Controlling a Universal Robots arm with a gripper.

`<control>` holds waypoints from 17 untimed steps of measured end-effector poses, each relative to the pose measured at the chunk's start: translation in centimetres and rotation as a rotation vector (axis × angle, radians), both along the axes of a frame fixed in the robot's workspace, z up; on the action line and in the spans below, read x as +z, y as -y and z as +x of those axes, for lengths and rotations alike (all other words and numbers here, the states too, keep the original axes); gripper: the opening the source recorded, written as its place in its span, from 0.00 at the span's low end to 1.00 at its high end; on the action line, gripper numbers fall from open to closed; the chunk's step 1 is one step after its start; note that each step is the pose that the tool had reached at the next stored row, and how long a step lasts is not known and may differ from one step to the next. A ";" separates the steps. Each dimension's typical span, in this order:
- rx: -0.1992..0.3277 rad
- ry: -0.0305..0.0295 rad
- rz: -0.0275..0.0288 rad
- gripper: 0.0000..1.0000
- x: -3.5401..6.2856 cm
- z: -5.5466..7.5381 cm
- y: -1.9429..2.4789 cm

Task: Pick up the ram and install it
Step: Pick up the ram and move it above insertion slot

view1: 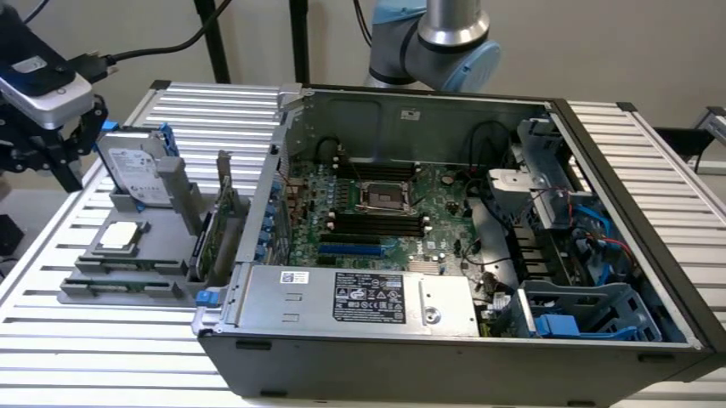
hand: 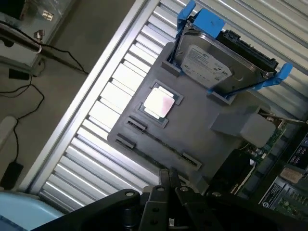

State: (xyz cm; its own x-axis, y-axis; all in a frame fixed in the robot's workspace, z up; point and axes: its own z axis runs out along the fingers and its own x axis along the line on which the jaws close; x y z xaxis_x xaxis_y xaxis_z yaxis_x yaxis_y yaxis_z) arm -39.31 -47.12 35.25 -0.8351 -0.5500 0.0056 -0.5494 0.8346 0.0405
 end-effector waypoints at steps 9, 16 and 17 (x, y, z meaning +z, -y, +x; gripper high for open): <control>0.164 0.0000 0.0000 0.11 -0.31 0.0 0.00; 0.290 0.0000 0.0000 0.11 -0.58 0.0 0.00; 0.310 0.0001 0.0000 0.11 -0.63 0.0 0.00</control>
State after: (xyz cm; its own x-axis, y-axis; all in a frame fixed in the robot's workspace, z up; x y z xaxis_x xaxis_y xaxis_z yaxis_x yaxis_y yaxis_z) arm -39.31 -47.12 34.62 -0.6279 -0.7783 0.0055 -0.7775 0.6276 0.0404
